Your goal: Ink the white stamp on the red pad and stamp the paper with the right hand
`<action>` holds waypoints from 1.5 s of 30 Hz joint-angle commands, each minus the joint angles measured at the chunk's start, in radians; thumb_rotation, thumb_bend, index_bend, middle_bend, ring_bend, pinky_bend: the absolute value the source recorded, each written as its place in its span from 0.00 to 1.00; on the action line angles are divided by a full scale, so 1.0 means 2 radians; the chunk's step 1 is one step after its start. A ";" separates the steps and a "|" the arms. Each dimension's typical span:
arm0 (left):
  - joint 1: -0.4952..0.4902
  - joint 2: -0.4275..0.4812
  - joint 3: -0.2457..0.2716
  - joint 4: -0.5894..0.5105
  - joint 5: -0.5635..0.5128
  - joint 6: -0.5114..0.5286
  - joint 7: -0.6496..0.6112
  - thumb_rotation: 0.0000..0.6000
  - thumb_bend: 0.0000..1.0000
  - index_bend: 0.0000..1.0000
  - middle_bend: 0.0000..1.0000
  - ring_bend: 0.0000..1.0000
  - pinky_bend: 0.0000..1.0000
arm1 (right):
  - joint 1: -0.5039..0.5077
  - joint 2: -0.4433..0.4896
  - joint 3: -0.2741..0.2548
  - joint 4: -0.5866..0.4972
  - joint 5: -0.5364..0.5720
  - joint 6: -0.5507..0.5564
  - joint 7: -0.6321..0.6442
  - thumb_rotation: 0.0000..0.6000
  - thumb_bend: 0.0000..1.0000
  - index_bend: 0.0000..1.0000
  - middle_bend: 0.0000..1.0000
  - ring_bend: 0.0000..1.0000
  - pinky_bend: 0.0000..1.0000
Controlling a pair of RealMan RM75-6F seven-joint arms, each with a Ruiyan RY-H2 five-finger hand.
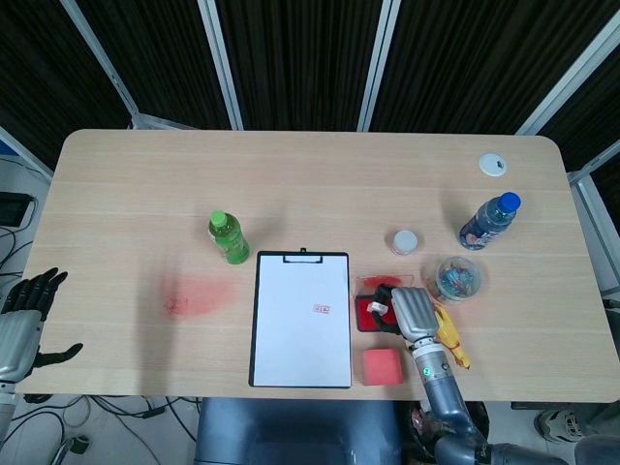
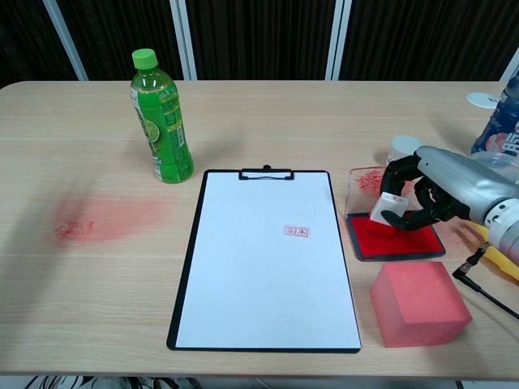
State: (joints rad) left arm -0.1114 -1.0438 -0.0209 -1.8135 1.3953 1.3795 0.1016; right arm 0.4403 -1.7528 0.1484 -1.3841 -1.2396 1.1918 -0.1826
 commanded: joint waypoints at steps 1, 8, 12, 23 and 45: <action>0.000 0.000 0.000 0.000 0.000 0.000 0.000 1.00 0.01 0.00 0.00 0.00 0.00 | -0.002 -0.003 0.000 0.001 0.003 -0.001 0.003 1.00 0.64 0.84 0.73 0.82 0.92; 0.000 0.000 0.000 0.000 -0.001 0.000 0.000 1.00 0.01 0.00 0.00 0.00 0.00 | -0.004 -0.009 -0.004 0.009 -0.001 -0.004 0.003 1.00 0.64 0.84 0.73 0.82 0.92; -0.001 0.000 -0.001 0.000 -0.002 -0.001 0.000 1.00 0.01 0.00 0.00 0.00 0.00 | -0.005 -0.011 -0.007 0.014 -0.003 -0.006 0.003 1.00 0.64 0.85 0.74 0.82 0.92; -0.001 0.000 -0.001 -0.001 -0.002 -0.002 -0.001 1.00 0.01 0.00 0.00 0.00 0.00 | -0.005 -0.015 -0.007 0.020 -0.004 -0.013 0.004 1.00 0.64 0.86 0.74 0.82 0.92; -0.001 0.000 -0.001 0.000 -0.002 -0.001 -0.002 1.00 0.01 0.00 0.00 0.00 0.00 | -0.009 -0.020 -0.004 0.023 0.000 -0.017 -0.002 1.00 0.64 0.87 0.75 0.83 0.92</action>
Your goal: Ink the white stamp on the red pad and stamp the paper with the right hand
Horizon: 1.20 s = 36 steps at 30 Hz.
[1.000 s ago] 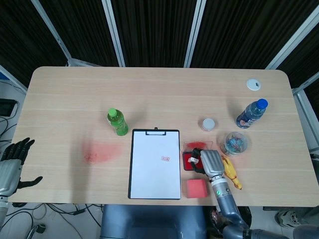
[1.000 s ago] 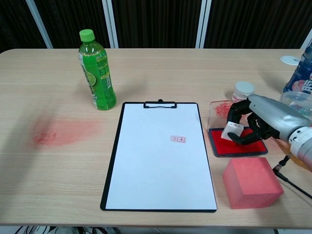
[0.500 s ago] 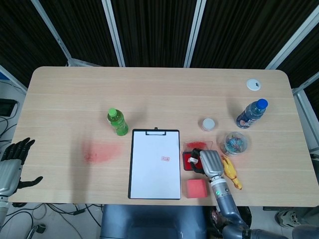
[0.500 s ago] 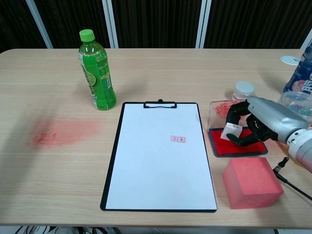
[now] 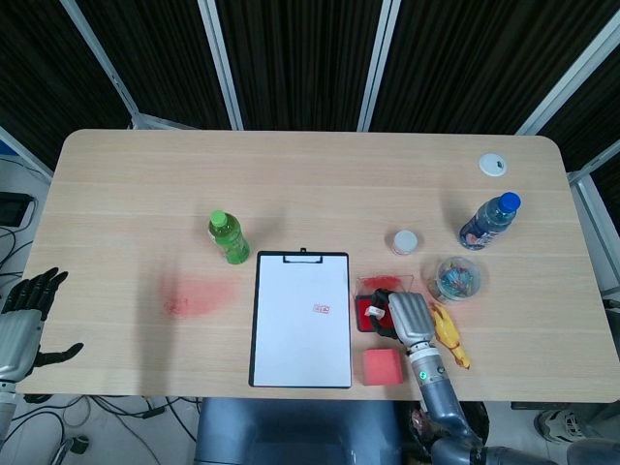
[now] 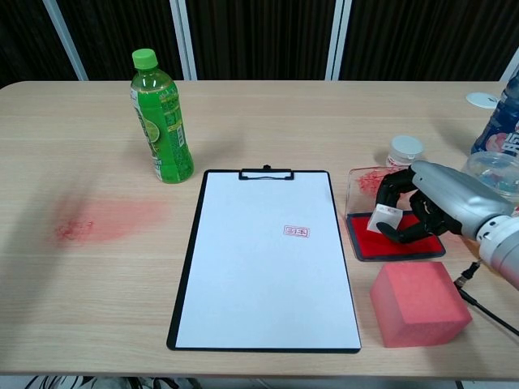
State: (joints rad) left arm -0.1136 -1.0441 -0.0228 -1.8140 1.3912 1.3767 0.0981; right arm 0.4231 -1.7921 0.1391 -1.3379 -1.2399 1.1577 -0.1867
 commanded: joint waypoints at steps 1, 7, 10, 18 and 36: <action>0.000 0.000 0.000 0.000 0.000 0.000 0.000 1.00 0.01 0.00 0.00 0.00 0.00 | 0.000 0.000 0.000 0.000 0.000 0.000 0.000 1.00 0.65 0.87 0.75 0.83 0.92; 0.000 0.000 0.000 0.001 0.001 0.000 -0.001 1.00 0.01 0.00 0.00 0.00 0.00 | -0.001 -0.001 0.000 -0.001 0.000 0.000 -0.002 1.00 0.65 0.87 0.75 0.83 0.92; 0.000 0.000 0.000 0.001 0.001 0.001 -0.001 1.00 0.01 0.00 0.00 0.00 0.00 | -0.002 -0.002 0.001 -0.001 0.000 0.002 -0.002 1.00 0.65 0.87 0.75 0.83 0.92; 0.000 0.001 0.001 0.001 0.003 0.000 -0.003 1.00 0.01 0.00 0.00 0.00 0.00 | 0.001 0.002 0.013 -0.013 -0.007 0.011 0.001 1.00 0.65 0.87 0.75 0.83 0.92; -0.001 0.003 0.000 -0.001 0.003 -0.001 -0.011 1.00 0.01 0.00 0.00 0.00 0.00 | 0.020 0.018 0.034 -0.096 -0.031 0.035 -0.033 1.00 0.65 0.87 0.75 0.83 0.92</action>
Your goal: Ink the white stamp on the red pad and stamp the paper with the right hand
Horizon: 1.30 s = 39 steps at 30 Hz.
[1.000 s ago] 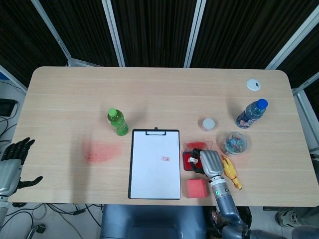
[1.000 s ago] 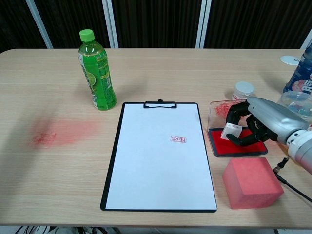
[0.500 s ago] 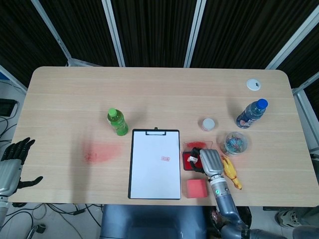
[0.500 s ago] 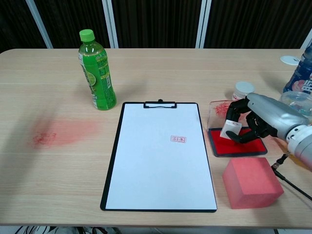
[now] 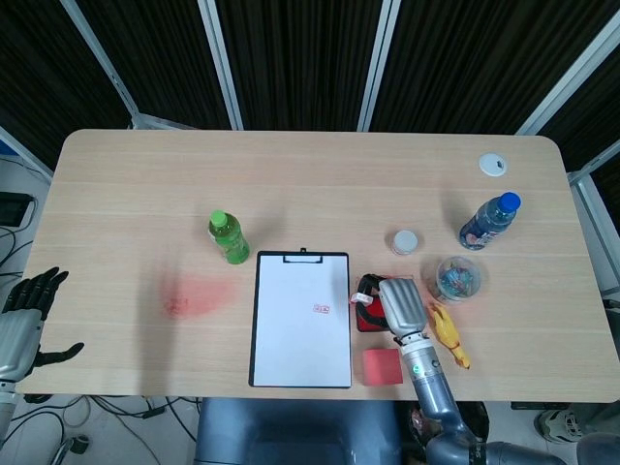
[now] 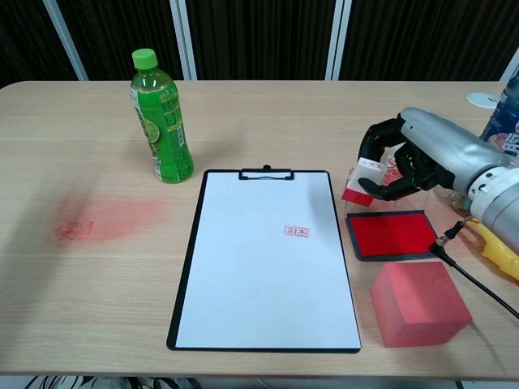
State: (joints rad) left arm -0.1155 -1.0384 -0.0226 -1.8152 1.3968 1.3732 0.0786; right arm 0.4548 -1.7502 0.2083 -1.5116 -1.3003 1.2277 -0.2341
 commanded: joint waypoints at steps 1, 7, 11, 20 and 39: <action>0.000 0.000 0.000 0.000 0.000 0.001 -0.002 1.00 0.01 0.00 0.00 0.00 0.00 | 0.007 -0.006 0.000 -0.013 -0.001 -0.001 -0.014 1.00 0.65 0.87 0.75 0.83 0.92; 0.000 0.001 -0.001 0.000 -0.002 -0.001 -0.007 1.00 0.01 0.00 0.00 0.00 0.00 | 0.020 -0.023 0.003 -0.028 0.001 -0.005 -0.042 1.00 0.65 0.87 0.75 0.83 0.92; -0.001 0.002 0.000 -0.001 -0.001 -0.004 -0.010 1.00 0.01 0.00 0.00 0.00 0.00 | 0.029 -0.040 0.003 -0.036 0.008 -0.009 -0.068 1.00 0.65 0.87 0.75 0.83 0.92; -0.003 0.006 -0.001 -0.003 -0.004 -0.009 -0.022 1.00 0.01 0.00 0.00 0.00 0.00 | 0.049 -0.078 0.008 -0.032 0.020 -0.013 -0.103 1.00 0.65 0.87 0.75 0.83 0.92; -0.005 0.014 -0.001 -0.008 -0.008 -0.018 -0.040 1.00 0.01 0.00 0.00 0.00 0.00 | 0.076 -0.121 0.023 -0.047 0.036 -0.001 -0.162 1.00 0.65 0.87 0.75 0.83 0.92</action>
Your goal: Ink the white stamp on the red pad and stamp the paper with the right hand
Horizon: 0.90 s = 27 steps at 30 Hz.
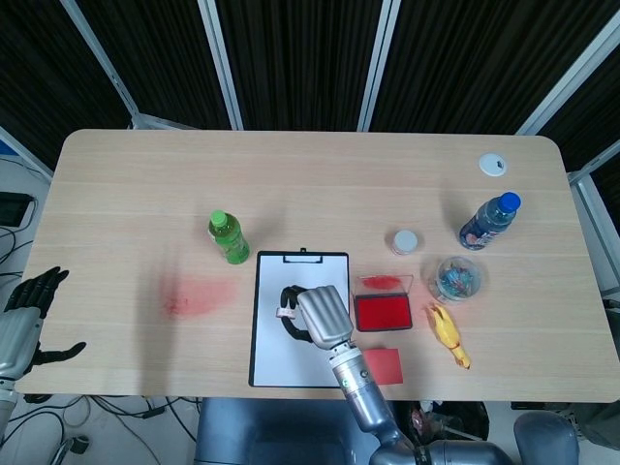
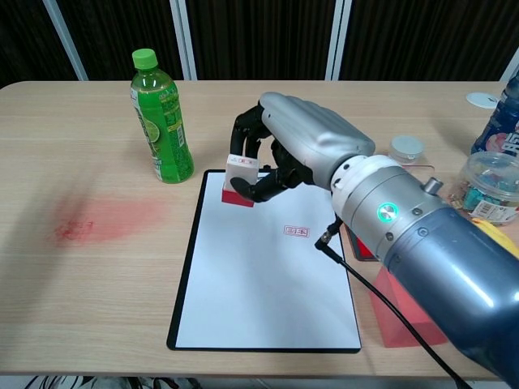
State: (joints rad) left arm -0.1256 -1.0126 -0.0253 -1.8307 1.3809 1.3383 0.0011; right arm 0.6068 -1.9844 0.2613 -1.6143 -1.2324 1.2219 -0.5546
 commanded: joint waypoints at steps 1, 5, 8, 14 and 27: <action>0.000 0.001 0.000 0.000 0.000 0.000 -0.002 1.00 0.01 0.00 0.00 0.00 0.00 | -0.001 -0.006 -0.007 0.008 0.003 0.002 -0.001 1.00 0.65 0.87 0.75 0.83 0.92; 0.000 0.001 0.000 0.000 0.000 0.000 -0.003 1.00 0.01 0.00 0.00 0.00 0.00 | -0.008 -0.013 -0.019 0.022 0.009 0.005 0.006 1.00 0.65 0.87 0.75 0.83 0.92; 0.000 0.001 0.000 0.000 0.000 -0.001 -0.003 1.00 0.01 0.00 0.00 0.00 0.00 | -0.013 -0.019 -0.030 0.036 0.008 0.007 0.012 1.00 0.65 0.87 0.75 0.83 0.92; 0.000 0.001 0.000 -0.001 0.000 0.000 0.000 1.00 0.01 0.00 0.00 0.00 0.00 | -0.022 -0.026 -0.042 0.057 0.007 0.011 0.021 1.00 0.65 0.87 0.75 0.83 0.92; 0.000 0.000 0.000 -0.001 -0.002 0.000 0.001 1.00 0.01 0.00 0.00 0.00 0.00 | -0.042 -0.048 -0.048 0.082 0.013 0.023 0.044 1.00 0.65 0.87 0.75 0.83 0.92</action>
State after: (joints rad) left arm -0.1265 -1.0122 -0.0249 -1.8336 1.3765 1.3375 0.0040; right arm 0.5274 -2.0737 0.1640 -1.4563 -1.2058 1.2603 -0.4731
